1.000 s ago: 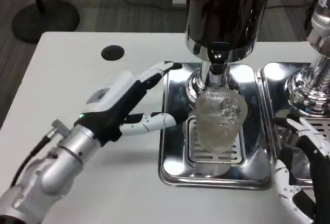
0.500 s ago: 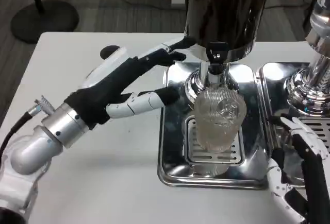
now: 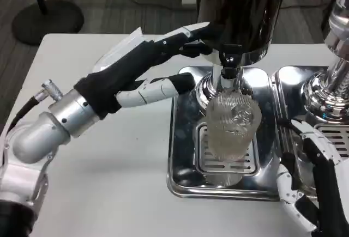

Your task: Grasp the cup under the faucet to collect the drink, then remove the cup.

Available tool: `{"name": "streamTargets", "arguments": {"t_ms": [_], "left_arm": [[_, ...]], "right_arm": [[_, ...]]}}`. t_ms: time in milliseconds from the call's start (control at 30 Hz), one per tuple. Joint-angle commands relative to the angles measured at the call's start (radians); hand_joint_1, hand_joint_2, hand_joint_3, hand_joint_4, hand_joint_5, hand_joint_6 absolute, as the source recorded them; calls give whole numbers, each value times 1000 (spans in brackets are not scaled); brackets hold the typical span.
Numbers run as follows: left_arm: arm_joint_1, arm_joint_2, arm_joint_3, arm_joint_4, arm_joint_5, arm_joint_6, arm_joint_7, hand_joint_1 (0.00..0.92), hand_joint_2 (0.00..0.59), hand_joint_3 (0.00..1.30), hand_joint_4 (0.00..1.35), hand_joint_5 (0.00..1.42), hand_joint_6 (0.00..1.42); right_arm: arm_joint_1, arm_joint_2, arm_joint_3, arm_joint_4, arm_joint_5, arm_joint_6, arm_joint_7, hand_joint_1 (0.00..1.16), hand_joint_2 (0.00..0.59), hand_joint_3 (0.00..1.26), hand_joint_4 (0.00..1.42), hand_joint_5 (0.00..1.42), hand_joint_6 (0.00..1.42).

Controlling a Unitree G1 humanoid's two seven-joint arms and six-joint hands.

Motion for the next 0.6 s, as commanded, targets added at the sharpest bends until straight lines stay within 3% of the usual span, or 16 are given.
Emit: {"name": "streamTargets", "arguments": {"t_ms": [33, 600], "left_arm": [[-30, -7, 0, -27, -5, 42, -41, 57, 81, 164, 142, 219, 232], [-6, -2, -26, -89, -35, 59, -201, 43, 83, 192, 169, 232, 234]], "right_arm": [[-3, -6, 0, -1, 5, 6, 9, 474, 586, 260, 189, 180, 317], [4, -15, -8, 2, 15, -7, 8, 474, 586, 272, 200, 194, 317]]}}
